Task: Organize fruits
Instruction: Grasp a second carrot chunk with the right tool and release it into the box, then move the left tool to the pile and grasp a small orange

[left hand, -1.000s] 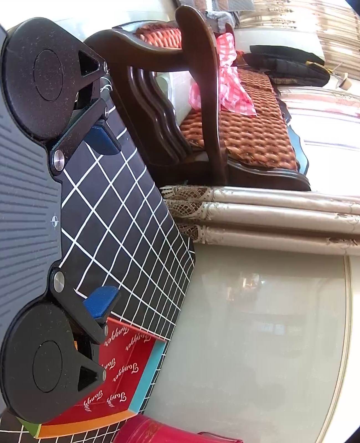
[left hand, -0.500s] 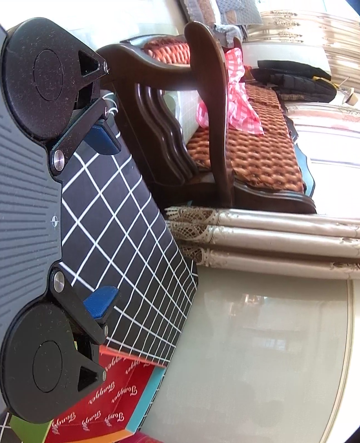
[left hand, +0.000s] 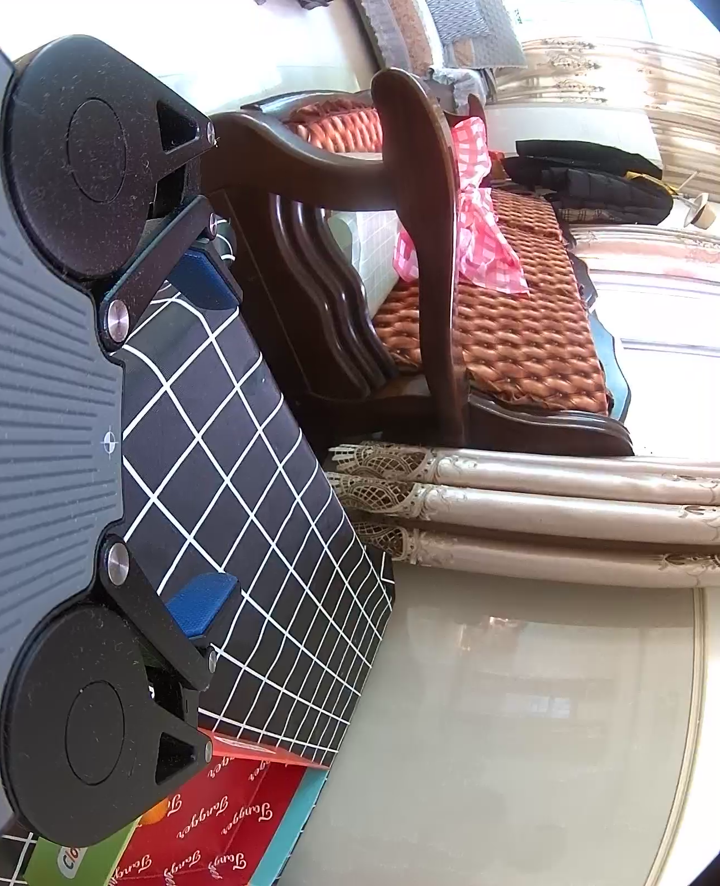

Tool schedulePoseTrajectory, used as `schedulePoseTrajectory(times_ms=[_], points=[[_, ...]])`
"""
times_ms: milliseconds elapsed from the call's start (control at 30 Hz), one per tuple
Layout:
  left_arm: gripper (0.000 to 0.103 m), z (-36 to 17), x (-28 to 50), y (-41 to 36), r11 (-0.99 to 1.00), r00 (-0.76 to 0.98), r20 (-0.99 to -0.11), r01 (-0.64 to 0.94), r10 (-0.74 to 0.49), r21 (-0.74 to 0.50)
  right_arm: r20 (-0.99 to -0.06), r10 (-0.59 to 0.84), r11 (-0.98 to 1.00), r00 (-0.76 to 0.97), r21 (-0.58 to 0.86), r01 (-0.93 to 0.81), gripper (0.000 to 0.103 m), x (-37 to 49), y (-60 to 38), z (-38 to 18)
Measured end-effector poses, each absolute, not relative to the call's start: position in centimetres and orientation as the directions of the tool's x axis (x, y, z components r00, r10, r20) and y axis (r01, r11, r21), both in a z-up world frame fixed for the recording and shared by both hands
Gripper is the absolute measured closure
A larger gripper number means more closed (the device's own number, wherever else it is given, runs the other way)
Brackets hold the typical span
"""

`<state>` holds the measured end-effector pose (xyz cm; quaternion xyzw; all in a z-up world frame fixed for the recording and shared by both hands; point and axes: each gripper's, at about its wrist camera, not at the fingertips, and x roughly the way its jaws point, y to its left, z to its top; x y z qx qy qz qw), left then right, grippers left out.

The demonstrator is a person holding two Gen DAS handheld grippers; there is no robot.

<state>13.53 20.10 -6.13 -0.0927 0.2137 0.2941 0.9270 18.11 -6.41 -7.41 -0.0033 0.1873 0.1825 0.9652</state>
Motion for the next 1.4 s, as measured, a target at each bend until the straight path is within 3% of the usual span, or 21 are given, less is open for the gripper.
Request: schedulePoseTrajectory(times_ms=[267,400,667,833,1133,1400], points=[[0.002,-6.1,13.5,20.0,0.810,0.737,-0.450,-0.584,0.505,-0.048,-0.332,0.301,0.952,0.894,0.044,-0.303,0.068,18.0,-6.6,-7.2],[0.002,-6.1,13.6,19.6,0.816,0.743,-0.449,-0.576,0.497,-0.048,-0.272,0.232,0.973,0.934,0.061,-0.223,0.037,17.3,-8.1,-6.6],[0.002,-5.6,13.9,17.2,0.850,0.779,-0.419,-0.526,0.467,-0.029,-0.249,0.074,0.996,0.966,0.070,-0.059,0.024,17.0,-11.1,-6.2],[0.002,-5.0,14.0,14.3,0.896,0.832,-0.380,-0.444,0.405,-0.016,-0.243,-0.123,0.990,0.962,0.042,0.137,0.007,16.8,-13.1,-6.3],[0.002,-4.2,14.4,6.5,0.974,0.927,-0.302,-0.225,0.223,0.030,-0.216,-0.514,0.855,0.830,-0.056,0.515,0.006,15.7,-18.4,-6.5],[0.002,-4.3,14.8,-1.3,0.997,0.959,-0.283,0.027,-0.005,0.072,-0.222,-0.726,0.683,0.651,-0.120,0.721,0.006,14.7,-23.5,-6.8]])
